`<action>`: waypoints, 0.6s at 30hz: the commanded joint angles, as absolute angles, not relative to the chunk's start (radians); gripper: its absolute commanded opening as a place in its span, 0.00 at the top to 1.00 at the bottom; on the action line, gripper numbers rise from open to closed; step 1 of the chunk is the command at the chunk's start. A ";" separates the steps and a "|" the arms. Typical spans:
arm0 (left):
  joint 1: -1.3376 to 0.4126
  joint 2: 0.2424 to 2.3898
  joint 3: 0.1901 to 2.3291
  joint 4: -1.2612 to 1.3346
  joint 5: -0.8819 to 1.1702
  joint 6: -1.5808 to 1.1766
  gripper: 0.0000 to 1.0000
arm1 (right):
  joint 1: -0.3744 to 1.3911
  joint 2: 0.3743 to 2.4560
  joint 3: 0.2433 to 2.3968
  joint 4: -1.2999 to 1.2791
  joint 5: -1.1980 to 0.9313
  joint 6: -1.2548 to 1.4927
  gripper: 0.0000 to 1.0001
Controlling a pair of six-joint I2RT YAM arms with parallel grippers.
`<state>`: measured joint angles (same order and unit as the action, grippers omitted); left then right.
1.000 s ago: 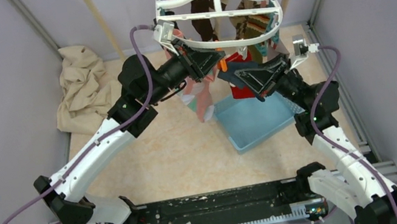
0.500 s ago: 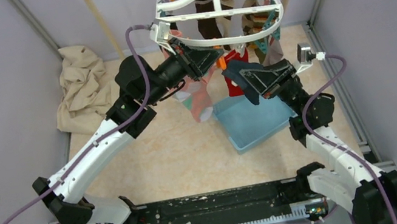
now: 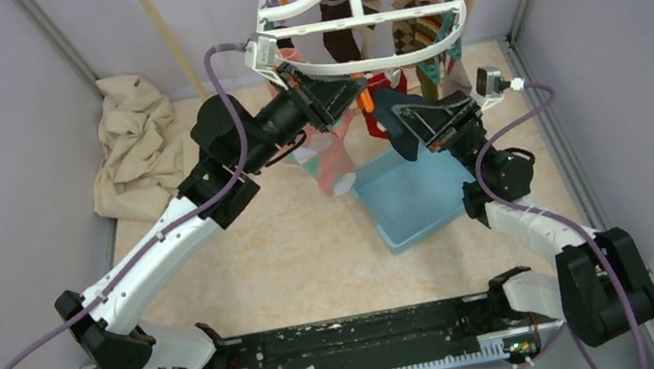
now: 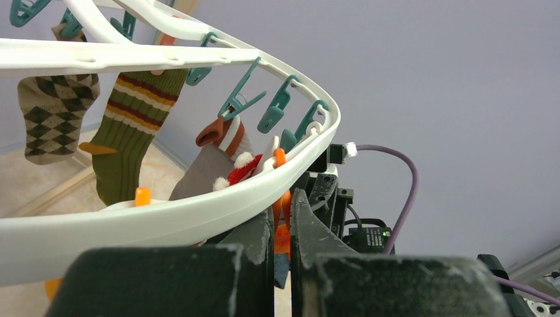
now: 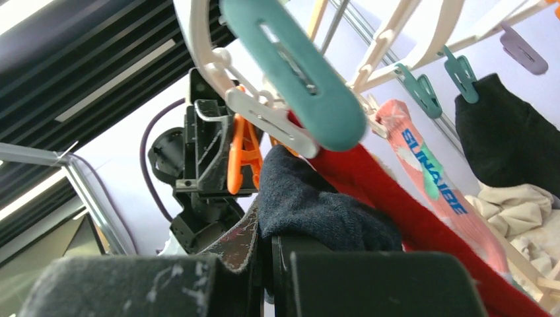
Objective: Clip the socks to the hanger
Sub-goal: Clamp the sock onto the hanger.
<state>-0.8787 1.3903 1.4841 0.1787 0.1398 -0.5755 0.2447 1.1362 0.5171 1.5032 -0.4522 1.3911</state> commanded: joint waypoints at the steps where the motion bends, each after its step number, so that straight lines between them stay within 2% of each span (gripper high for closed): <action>1: -0.879 1.355 1.472 0.240 0.148 -0.588 1.00 | 0.251 1.088 0.527 1.649 -0.441 1.391 1.00; 18: -0.879 1.354 1.457 0.318 0.143 -0.618 1.00 | 0.252 1.117 0.511 1.721 -0.461 1.460 1.00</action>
<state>-0.8787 1.3872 1.4559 0.2443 0.1204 -0.5987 0.2466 1.1141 0.5060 1.5337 -0.4541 1.4433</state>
